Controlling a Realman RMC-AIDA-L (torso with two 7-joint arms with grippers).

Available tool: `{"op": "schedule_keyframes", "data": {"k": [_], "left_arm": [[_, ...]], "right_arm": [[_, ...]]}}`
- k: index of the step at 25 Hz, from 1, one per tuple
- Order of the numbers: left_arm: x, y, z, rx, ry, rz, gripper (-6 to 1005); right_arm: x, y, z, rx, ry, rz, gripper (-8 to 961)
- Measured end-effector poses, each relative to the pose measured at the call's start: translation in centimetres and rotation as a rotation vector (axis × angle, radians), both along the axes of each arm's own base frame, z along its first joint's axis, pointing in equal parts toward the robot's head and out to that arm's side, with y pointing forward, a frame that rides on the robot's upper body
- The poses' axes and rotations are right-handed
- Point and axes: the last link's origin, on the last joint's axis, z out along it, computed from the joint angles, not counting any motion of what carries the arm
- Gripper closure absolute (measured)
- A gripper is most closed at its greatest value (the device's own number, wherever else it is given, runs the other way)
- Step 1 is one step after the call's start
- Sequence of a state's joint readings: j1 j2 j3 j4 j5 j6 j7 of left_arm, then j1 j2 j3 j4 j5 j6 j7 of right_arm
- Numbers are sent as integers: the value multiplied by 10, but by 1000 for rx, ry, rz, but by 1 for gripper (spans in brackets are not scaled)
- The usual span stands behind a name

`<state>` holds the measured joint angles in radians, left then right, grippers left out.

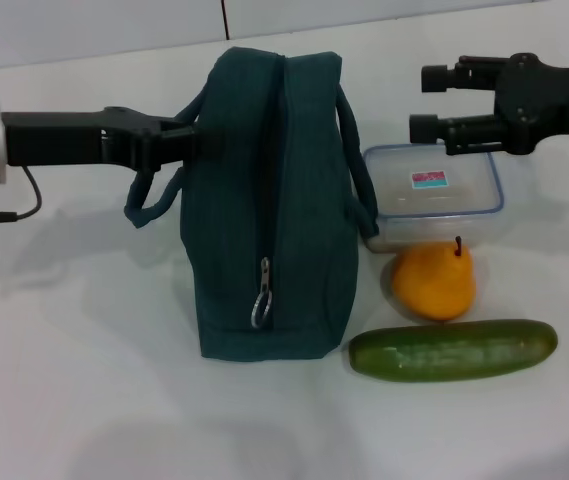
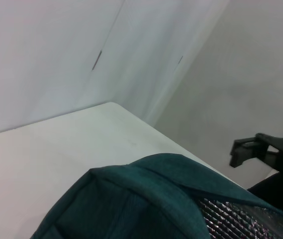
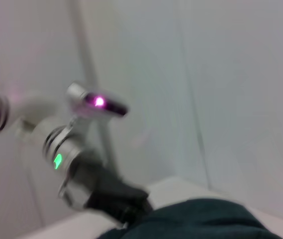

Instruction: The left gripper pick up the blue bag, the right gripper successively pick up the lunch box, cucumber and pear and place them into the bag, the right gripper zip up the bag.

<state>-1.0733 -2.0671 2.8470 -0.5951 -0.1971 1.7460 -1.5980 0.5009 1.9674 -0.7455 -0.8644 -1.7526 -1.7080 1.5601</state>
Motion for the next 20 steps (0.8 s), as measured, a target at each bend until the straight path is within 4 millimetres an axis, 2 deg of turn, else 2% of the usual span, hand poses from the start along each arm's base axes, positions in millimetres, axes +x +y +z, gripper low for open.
{"op": "schedule_keyframes", "data": {"k": [3, 7, 14, 20], "left_arm": [[0, -1, -2, 4, -2, -14, 852], [0, -3, -4, 9, -8, -24, 901], [0, -7, -10, -4, -27, -42, 944], [-2, -9, -12, -7, -23, -40, 949]], "right_arm": [[10, -6, -15, 6, 105, -79, 145], [27, -19, -38, 20, 403, -214, 145], [65, -70, -52, 257, 802, -402, 145], [84, -96, -71, 330, 928, -603, 145]]}}
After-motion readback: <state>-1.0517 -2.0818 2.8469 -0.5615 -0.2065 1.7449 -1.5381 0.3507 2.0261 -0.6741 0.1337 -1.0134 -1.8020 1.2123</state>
